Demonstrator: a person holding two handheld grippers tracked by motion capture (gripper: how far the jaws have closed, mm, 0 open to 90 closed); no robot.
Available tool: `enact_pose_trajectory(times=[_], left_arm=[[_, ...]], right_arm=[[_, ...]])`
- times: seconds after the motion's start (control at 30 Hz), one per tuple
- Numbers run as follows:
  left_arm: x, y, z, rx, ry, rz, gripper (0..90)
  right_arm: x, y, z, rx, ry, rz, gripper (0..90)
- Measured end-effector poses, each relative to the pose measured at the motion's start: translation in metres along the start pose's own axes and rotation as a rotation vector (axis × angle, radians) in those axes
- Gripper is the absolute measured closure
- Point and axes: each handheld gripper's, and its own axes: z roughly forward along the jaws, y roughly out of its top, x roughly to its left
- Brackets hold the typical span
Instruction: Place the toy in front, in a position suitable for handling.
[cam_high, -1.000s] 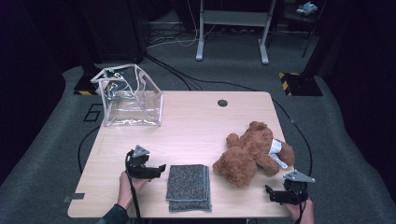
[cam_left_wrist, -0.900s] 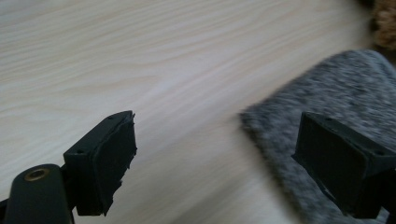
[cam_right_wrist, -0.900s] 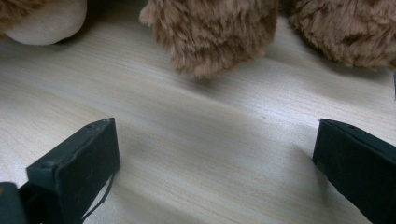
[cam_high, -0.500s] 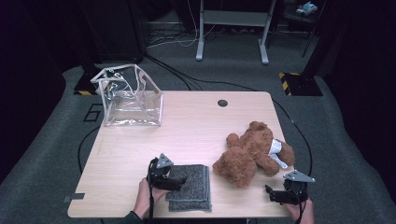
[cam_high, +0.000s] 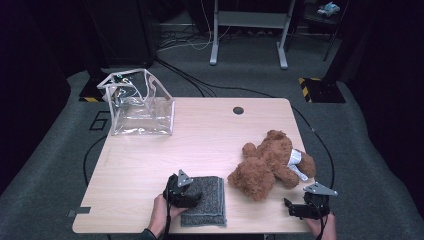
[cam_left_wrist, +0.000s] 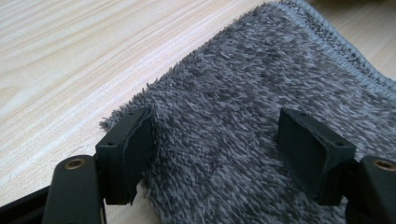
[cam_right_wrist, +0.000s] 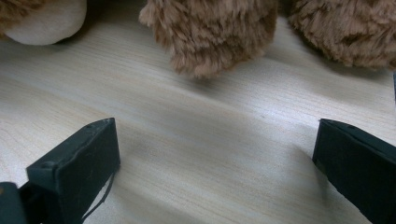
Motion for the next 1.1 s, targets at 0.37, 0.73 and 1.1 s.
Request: enact_pose_trajectory(times=[0.37,0.73,1.1], left_arm=[[-0.004,-0.007,-0.005,-0.043,0.016,-0.009,53.8],[0.001,-0.011,-0.010,-0.085,-0.017,-0.023,77.6],[0.032,-0.010,-0.034,-0.135,0.009,-0.074,78.1]], right_arm=[[0.000,0.000,0.000,-0.001,-0.001,0.000,0.0],[0.000,0.000,0.000,-0.001,-0.003,0.002,0.0],[0.000,0.000,0.000,-0.002,-0.003,0.003,0.0]])
